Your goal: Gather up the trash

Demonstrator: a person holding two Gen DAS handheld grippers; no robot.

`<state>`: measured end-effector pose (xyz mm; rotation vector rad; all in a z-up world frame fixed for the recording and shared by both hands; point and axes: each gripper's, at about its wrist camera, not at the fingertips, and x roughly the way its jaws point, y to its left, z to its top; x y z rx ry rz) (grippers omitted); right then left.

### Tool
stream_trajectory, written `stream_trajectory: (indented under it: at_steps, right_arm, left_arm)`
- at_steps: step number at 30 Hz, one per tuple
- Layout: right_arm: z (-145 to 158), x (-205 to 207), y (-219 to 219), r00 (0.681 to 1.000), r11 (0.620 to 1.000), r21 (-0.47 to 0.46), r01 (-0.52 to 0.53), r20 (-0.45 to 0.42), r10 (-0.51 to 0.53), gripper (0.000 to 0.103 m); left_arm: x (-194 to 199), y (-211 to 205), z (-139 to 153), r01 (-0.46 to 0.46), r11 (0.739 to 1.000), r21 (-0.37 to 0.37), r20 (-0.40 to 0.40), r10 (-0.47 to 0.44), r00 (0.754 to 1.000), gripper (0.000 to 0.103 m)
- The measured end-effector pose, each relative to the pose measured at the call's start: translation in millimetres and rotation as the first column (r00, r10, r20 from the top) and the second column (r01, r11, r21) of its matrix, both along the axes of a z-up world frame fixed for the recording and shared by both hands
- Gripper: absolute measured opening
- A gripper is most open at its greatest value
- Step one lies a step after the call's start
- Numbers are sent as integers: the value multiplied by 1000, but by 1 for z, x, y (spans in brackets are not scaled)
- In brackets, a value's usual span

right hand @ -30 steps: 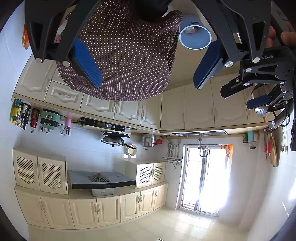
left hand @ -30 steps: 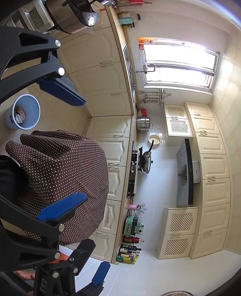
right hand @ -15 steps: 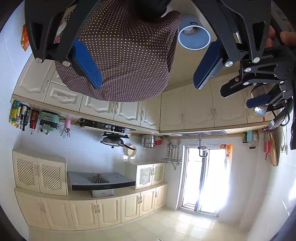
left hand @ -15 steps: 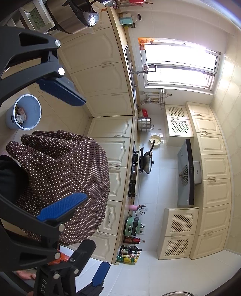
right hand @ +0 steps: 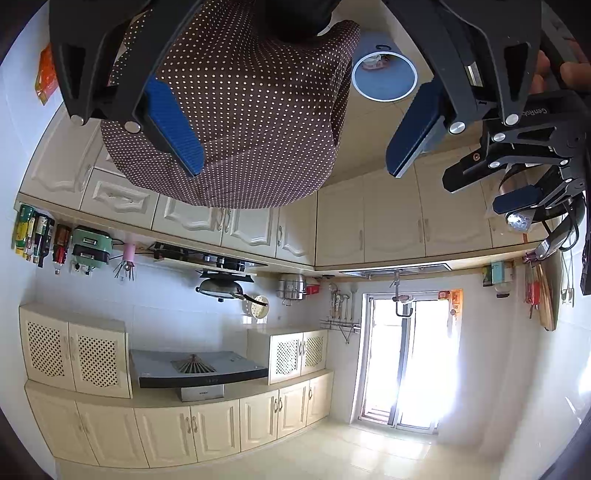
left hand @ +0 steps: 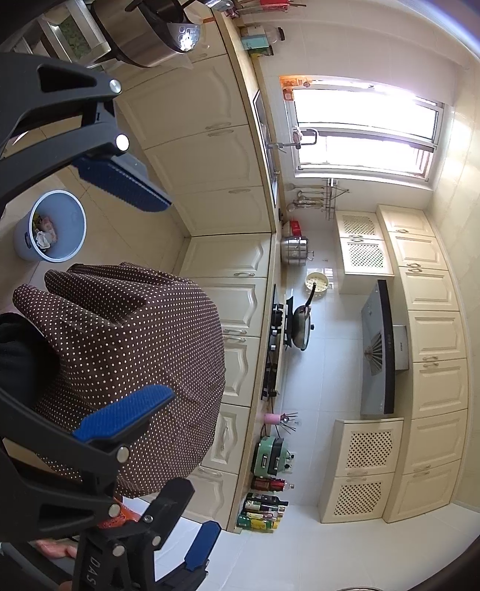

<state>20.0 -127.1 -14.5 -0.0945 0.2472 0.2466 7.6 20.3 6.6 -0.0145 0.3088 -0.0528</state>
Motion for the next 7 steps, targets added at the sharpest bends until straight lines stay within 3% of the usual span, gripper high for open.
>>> stream_trajectory:
  at_steps: [7]
  right_arm:
    - [-20, 60, -22, 994, 1000, 13, 21, -112, -19, 95]
  left_arm:
    - [39, 6, -21, -50, 999, 13, -90, 51, 995, 93]
